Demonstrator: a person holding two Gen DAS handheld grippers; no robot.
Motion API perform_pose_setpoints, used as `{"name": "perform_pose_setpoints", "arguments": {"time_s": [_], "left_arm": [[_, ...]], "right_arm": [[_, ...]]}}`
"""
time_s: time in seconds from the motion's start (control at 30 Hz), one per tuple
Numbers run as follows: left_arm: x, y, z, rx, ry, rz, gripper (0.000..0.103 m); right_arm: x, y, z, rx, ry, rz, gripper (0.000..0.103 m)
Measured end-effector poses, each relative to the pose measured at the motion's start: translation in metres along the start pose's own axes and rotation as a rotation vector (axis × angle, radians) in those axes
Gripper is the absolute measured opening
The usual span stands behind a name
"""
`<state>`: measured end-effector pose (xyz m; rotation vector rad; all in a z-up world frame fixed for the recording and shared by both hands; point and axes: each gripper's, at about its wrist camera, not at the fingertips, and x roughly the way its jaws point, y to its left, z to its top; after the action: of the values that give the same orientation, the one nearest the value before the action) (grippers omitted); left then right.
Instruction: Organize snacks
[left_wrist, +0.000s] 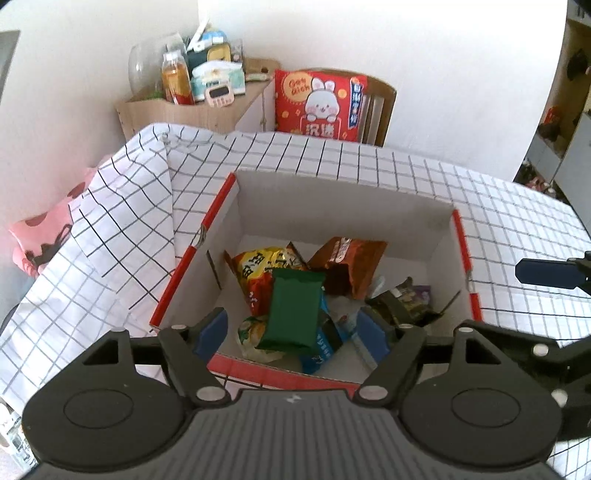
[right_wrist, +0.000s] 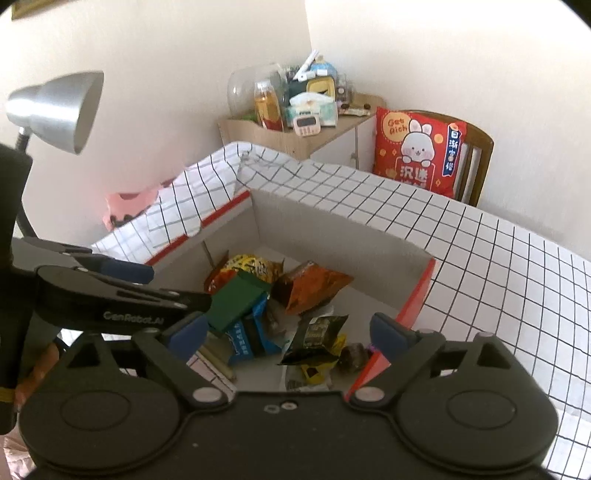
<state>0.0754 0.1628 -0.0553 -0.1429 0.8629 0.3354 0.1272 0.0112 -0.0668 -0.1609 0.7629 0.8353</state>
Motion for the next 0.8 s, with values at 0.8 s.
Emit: {"name": "perform_pose_setpoints", "arguments": {"time_s": [0.8], "left_arm": [[-0.081,-0.012,-0.017,-0.063,-0.153,-0.095,0.103]], "right_arm": [[-0.081,-0.001,-0.011,0.093,-0.210,-0.012,0.103]]}}
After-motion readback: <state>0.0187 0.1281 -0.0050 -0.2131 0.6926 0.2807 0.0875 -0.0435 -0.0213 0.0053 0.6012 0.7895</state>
